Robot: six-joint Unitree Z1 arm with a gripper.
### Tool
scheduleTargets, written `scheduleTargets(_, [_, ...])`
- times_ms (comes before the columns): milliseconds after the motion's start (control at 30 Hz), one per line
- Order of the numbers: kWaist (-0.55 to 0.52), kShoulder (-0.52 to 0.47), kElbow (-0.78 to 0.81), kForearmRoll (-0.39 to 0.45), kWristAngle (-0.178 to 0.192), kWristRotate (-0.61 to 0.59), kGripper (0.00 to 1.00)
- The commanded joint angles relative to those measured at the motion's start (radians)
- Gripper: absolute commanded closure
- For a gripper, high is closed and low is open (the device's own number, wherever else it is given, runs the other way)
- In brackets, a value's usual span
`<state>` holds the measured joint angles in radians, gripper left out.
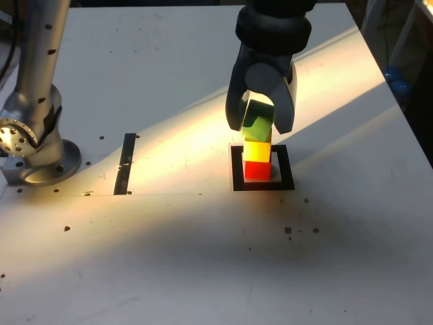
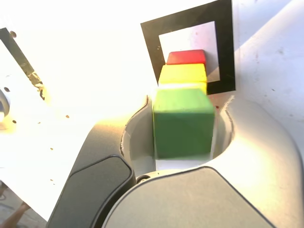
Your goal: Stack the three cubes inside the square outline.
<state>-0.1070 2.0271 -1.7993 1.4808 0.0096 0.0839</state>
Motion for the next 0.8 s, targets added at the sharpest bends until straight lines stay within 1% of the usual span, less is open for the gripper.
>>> scheduleTargets(0, [0.003, 0.004, 0.007, -0.002, -0.002, 0.002, 0.0])
scheduleTargets(200, [0.004, -0.007, 0.016, -0.004, 0.002, 0.002, 0.0])
scheduleTargets(333, [0.004, -0.047, 0.025, 0.0, 0.019, -0.001, 0.0])
scheduleTargets(467, [0.004, -0.117, 0.069, 0.004, 0.049, -0.02, 0.0])
scheduleTargets(633, [0.004, -0.234, 0.191, -0.001, 0.089, -0.05, 0.0])
scheduleTargets(767, [0.004, -0.317, 0.331, -0.026, 0.102, -0.067, 0.0])
